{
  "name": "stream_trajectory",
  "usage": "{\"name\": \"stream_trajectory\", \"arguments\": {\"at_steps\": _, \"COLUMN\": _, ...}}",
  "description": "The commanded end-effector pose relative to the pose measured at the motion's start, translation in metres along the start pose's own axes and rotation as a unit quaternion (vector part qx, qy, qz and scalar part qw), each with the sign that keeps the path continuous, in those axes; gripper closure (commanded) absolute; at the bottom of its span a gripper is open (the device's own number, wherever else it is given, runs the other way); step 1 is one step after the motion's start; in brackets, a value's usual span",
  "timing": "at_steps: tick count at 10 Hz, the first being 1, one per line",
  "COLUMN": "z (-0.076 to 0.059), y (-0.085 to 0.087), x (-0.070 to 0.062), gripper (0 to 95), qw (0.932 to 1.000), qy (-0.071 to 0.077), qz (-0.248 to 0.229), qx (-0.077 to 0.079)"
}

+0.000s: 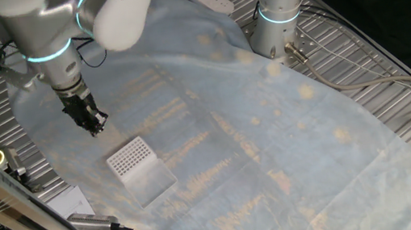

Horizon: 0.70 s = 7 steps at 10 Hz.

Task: Insert a medium pipette tip into the holder for medium pipette tips

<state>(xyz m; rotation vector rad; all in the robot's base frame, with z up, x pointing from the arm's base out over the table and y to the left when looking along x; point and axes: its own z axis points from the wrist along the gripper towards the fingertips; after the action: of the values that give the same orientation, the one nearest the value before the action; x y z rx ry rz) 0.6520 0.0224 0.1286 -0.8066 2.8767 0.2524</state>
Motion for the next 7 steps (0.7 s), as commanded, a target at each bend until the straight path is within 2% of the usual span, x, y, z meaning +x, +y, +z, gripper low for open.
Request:
{"name": "stream_trajectory", "arguments": {"at_steps": 1, "z": -0.0005, "y": 0.0048, "x": -0.0048, "gripper": 95.0, "qw": 0.997, "qy": -0.017, "qz": -0.073, "qx": -0.018}}
{"name": "stream_trajectory", "arguments": {"at_steps": 2, "z": -0.0005, "y": 0.0048, "x": -0.0048, "gripper": 95.0, "qw": 0.9959, "qy": -0.019, "qz": -0.087, "qx": -0.015}}
{"name": "stream_trajectory", "arguments": {"at_steps": 3, "z": -0.0005, "y": 0.0048, "x": -0.0048, "gripper": 95.0, "qw": 0.9874, "qy": -0.028, "qz": -0.154, "qx": -0.021}}
{"name": "stream_trajectory", "arguments": {"at_steps": 4, "z": -0.0005, "y": 0.0048, "x": -0.0048, "gripper": 95.0, "qw": 0.9625, "qy": -0.048, "qz": -0.263, "qx": -0.047}}
{"name": "stream_trajectory", "arguments": {"at_steps": 5, "z": -0.0005, "y": 0.0048, "x": -0.0048, "gripper": 95.0, "qw": 0.9497, "qy": -0.044, "qz": -0.306, "qx": -0.051}}
{"name": "stream_trajectory", "arguments": {"at_steps": 6, "z": -0.0005, "y": 0.0048, "x": -0.0048, "gripper": 95.0, "qw": 0.9399, "qy": -0.042, "qz": -0.334, "qx": -0.057}}
{"name": "stream_trajectory", "arguments": {"at_steps": 7, "z": -0.0005, "y": 0.0048, "x": -0.0048, "gripper": 95.0, "qw": 0.9292, "qy": -0.046, "qz": -0.36, "qx": -0.068}}
